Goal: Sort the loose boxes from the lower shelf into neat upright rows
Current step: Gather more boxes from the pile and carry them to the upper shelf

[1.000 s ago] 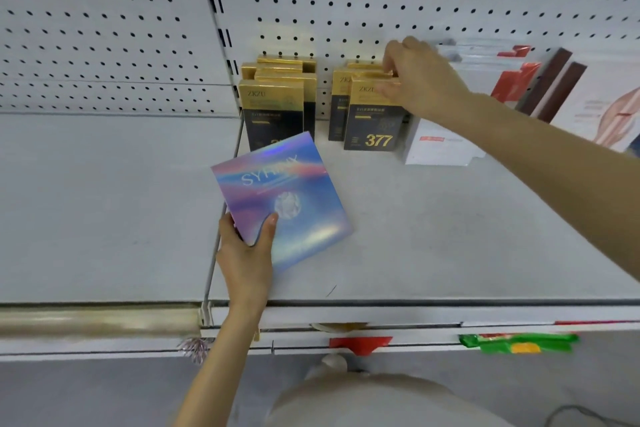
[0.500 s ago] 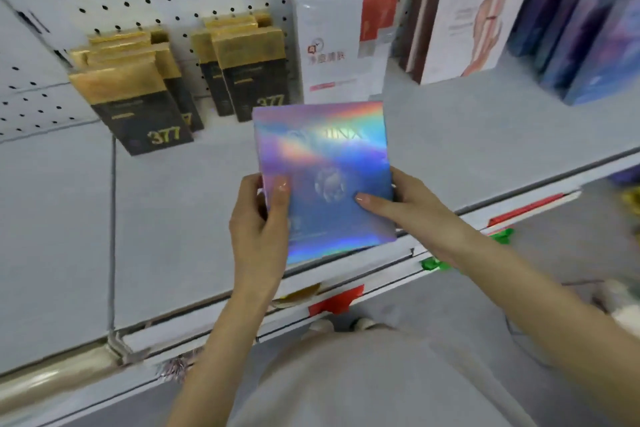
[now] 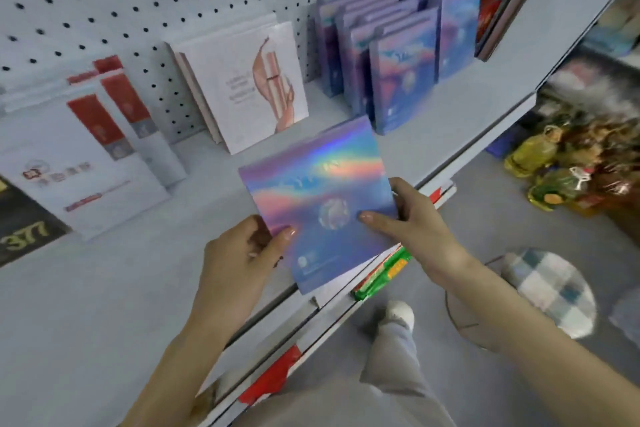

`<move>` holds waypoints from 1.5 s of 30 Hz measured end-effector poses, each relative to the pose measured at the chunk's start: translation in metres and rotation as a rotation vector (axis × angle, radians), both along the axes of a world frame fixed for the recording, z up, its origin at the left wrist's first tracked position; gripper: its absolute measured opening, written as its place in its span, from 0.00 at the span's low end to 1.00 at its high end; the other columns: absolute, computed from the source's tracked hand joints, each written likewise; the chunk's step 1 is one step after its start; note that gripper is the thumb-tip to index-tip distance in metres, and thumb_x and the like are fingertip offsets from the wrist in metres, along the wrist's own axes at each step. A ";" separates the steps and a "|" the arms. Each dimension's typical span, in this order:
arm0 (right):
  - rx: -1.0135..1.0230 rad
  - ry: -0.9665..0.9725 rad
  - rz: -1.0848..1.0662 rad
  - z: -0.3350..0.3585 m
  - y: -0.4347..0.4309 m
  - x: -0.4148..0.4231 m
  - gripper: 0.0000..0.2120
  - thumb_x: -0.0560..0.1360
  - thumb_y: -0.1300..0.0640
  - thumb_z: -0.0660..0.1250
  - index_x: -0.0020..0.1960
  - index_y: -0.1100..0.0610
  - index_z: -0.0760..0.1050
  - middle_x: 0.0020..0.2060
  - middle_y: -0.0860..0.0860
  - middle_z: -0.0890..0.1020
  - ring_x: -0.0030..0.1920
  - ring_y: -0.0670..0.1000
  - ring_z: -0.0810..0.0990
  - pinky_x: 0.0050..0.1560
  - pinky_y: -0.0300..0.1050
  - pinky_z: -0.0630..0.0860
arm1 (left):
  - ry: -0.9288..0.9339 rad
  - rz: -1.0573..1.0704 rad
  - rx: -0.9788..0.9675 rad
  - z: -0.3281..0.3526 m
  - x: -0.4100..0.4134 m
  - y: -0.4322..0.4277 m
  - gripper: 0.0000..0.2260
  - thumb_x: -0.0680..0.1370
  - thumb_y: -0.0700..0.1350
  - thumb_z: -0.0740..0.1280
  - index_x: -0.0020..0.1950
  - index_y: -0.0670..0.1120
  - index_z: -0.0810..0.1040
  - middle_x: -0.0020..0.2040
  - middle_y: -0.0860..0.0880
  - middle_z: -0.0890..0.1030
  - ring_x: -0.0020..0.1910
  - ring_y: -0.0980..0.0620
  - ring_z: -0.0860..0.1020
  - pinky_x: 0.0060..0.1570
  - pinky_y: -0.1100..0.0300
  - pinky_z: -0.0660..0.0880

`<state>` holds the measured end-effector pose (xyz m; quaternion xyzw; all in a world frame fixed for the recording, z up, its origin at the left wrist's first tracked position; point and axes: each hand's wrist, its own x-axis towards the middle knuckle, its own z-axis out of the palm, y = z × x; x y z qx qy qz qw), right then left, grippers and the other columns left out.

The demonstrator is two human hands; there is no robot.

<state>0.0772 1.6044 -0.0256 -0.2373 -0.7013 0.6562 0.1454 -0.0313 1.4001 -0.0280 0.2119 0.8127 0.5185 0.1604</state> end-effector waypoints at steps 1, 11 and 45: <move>-0.014 0.014 -0.007 -0.003 0.023 0.001 0.14 0.69 0.63 0.74 0.52 0.55 0.75 0.42 0.45 0.85 0.43 0.45 0.82 0.45 0.41 0.79 | -0.010 0.000 0.000 0.000 0.002 0.023 0.11 0.70 0.58 0.70 0.45 0.51 0.81 0.38 0.58 0.84 0.37 0.55 0.82 0.47 0.45 0.80; -0.092 -0.003 -0.010 -0.039 0.283 0.000 0.14 0.71 0.66 0.72 0.55 0.56 0.78 0.47 0.50 0.85 0.46 0.48 0.83 0.44 0.40 0.78 | -0.011 0.032 -0.059 -0.019 0.019 0.276 0.03 0.74 0.46 0.71 0.43 0.54 0.79 0.38 0.63 0.82 0.35 0.61 0.80 0.41 0.64 0.76; 0.009 0.150 0.084 -0.055 0.559 -0.112 0.17 0.68 0.72 0.73 0.50 0.54 0.79 0.41 0.40 0.85 0.41 0.39 0.80 0.45 0.35 0.77 | 0.230 0.392 -0.027 -0.041 -0.012 0.567 0.27 0.76 0.58 0.62 0.73 0.58 0.59 0.60 0.56 0.71 0.53 0.59 0.77 0.54 0.56 0.78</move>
